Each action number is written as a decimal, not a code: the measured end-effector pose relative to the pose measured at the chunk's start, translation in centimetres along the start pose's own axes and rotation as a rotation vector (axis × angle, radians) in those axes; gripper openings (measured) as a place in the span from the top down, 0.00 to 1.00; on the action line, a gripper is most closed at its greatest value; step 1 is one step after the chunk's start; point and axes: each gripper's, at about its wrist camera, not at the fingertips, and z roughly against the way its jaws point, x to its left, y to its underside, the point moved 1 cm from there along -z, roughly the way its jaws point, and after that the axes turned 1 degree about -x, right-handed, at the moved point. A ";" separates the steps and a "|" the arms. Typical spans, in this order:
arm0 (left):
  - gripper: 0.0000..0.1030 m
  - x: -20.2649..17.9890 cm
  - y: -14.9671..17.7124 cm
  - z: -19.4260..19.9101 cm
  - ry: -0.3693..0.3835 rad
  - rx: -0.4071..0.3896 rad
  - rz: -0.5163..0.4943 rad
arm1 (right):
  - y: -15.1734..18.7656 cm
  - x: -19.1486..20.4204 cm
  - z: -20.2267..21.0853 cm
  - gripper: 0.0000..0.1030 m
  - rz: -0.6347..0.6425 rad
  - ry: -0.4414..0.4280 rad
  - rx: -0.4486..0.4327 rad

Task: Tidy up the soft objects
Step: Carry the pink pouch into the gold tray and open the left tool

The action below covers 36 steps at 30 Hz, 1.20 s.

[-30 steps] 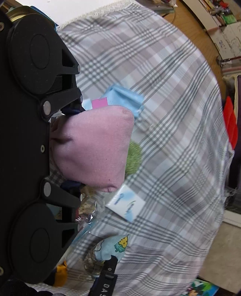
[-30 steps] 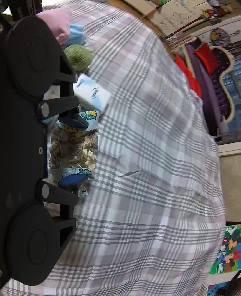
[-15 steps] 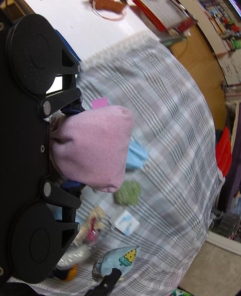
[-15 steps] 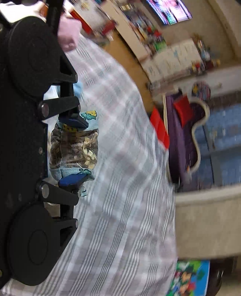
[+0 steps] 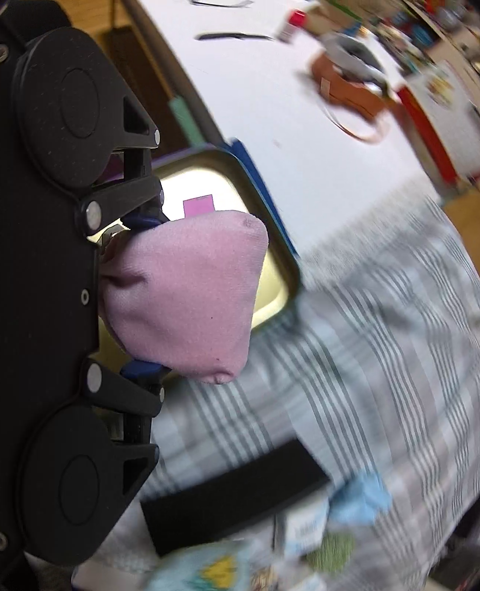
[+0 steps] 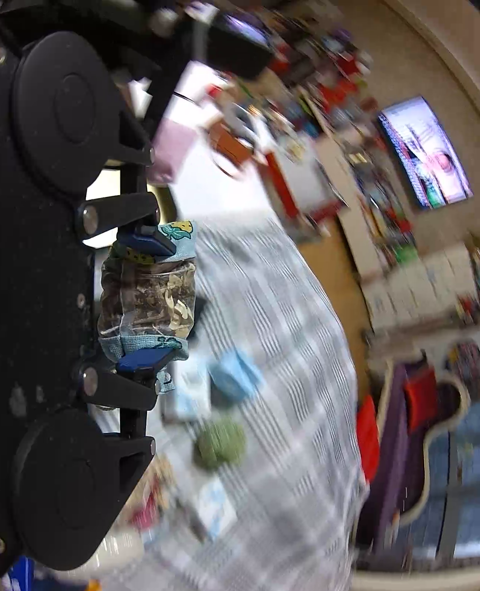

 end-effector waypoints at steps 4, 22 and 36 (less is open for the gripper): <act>0.43 2.2 0.7 -1.4 0.000 0.037 0.047 | 1.7 3.1 -1.7 0.50 0.126 -0.054 0.070; 0.28 2.8 0.3 -0.6 -0.025 -0.038 0.055 | 4.9 8.2 -3.3 0.41 0.212 -0.160 0.148; 0.28 0.1 1.1 0.1 -0.016 -0.028 -0.011 | 3.2 5.6 -2.9 0.41 0.113 -0.064 0.118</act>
